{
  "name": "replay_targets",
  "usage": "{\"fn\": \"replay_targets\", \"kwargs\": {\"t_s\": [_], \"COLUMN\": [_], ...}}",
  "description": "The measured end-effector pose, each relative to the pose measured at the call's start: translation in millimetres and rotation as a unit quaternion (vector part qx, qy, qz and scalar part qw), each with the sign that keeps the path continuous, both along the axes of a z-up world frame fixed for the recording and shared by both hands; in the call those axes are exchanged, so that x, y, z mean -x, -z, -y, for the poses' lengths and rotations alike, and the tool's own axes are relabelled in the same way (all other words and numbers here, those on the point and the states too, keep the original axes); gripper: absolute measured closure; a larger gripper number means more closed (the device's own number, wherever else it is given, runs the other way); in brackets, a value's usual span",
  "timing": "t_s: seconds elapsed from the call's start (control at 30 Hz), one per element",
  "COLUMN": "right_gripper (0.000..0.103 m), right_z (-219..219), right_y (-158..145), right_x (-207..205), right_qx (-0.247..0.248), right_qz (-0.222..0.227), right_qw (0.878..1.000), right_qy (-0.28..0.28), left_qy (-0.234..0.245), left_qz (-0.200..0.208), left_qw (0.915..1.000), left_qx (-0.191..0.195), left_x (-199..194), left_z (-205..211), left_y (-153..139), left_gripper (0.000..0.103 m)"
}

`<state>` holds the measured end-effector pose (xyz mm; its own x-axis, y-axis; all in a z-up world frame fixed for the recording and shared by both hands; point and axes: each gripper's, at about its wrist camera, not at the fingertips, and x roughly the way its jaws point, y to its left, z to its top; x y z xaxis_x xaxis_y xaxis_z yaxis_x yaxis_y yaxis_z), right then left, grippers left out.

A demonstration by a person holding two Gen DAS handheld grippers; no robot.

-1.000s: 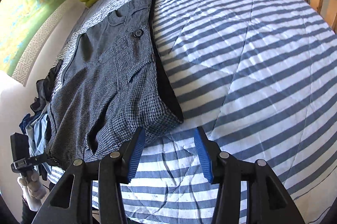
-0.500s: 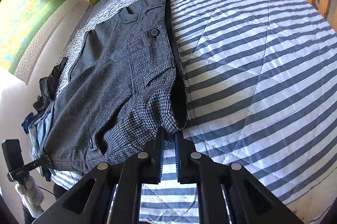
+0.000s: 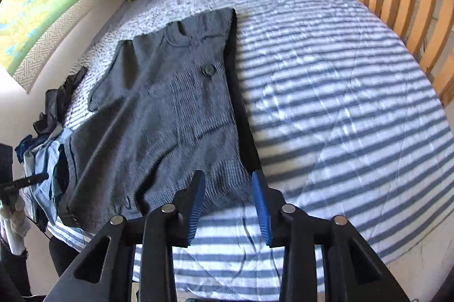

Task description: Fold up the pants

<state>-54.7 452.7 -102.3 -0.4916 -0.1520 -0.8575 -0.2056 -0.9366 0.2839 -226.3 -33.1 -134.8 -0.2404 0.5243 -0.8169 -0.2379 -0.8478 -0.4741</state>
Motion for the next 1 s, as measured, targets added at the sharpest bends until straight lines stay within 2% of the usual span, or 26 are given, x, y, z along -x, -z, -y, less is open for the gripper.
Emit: {"fn": "replay_targets", "kwargs": {"t_s": [0.17,0.43,0.5,0.63,0.67,0.7,0.77,0.87,0.93,1.0], "right_gripper": [0.07,0.07,0.07,0.064,0.06,0.059,0.059,0.058,0.058,0.057], "right_z": [5,-15,-23,-37,-39,-41,-47,-59,-66,-70], "right_y": [-19,1,9,26,29,33,40,53,61,67], "right_x": [65,189,216,262,272,281,295,313,323,331], "right_qx": [0.0,0.019,0.015,0.013,0.009,0.005,0.002,0.006,0.016,0.033], "right_qz": [-0.044,-0.02,-0.012,0.002,0.005,0.005,0.006,0.01,0.014,0.009], "right_qw": [0.999,1.0,1.0,1.0,1.0,1.0,1.0,0.999,0.999,0.999], "right_qy": [-0.01,0.009,0.014,0.022,0.023,0.022,0.027,0.036,0.039,0.033], "left_qy": [-0.023,-0.058,-0.063,-0.08,-0.079,-0.071,-0.062,-0.069,-0.058,-0.064], "left_qz": [-0.004,0.018,0.026,0.034,0.035,0.028,0.007,0.009,-0.014,-0.031], "left_qw": [0.9991,0.9977,0.9974,0.996,0.9961,0.9969,0.9955,0.9938,0.9947,0.994], "left_qx": [0.037,0.03,0.025,0.022,0.015,0.021,0.071,0.087,0.083,0.084], "left_x": [101,239,264,306,311,314,314,311,311,320], "left_z": [-11,-56,-69,-87,-90,-95,-101,-91,-90,-91], "left_y": [-2,35,47,72,76,77,77,83,76,68], "left_gripper": [0.057,0.046,0.041,0.041,0.051,0.085,0.087,0.087,0.077,0.032]}}
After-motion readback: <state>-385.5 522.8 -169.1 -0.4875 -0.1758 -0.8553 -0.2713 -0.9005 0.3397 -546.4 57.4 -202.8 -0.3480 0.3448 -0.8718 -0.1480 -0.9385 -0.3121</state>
